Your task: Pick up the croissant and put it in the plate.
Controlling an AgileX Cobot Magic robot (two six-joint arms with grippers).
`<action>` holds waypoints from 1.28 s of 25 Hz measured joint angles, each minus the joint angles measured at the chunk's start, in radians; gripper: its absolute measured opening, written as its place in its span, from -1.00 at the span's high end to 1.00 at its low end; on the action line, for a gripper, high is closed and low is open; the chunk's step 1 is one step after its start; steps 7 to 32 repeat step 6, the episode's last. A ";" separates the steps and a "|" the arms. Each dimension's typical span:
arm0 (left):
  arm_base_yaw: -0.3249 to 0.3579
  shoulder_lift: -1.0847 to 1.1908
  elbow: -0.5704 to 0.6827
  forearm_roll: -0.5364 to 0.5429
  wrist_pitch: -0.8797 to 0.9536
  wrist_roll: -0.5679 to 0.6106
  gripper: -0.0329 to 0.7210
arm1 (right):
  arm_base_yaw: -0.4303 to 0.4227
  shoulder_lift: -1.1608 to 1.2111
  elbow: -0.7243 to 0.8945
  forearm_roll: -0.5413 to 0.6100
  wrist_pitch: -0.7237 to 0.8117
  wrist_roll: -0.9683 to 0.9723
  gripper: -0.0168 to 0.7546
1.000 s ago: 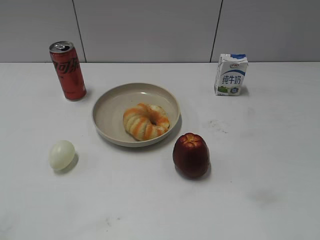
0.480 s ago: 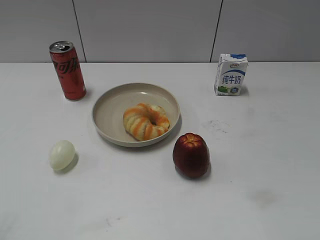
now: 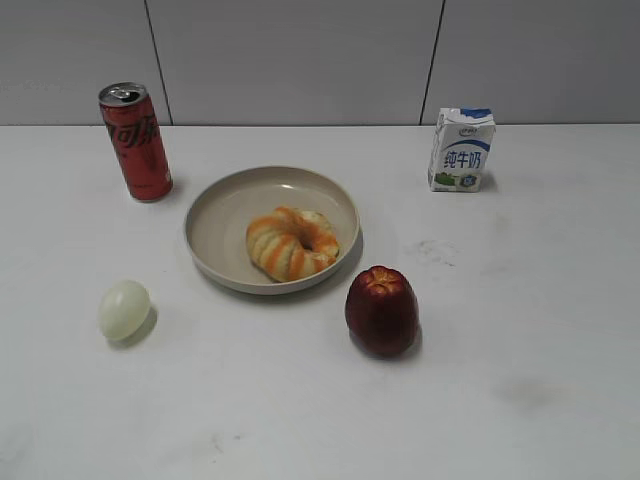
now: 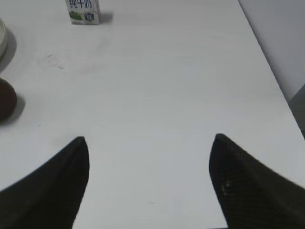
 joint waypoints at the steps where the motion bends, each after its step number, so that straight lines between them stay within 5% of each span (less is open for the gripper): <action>1: 0.000 0.000 0.000 0.000 0.001 0.000 0.30 | 0.000 0.000 0.000 0.000 0.000 0.000 -0.58; 32: 0.000 0.000 0.000 0.000 0.001 0.000 0.30 | 0.000 0.000 0.000 0.000 0.000 0.000 -0.58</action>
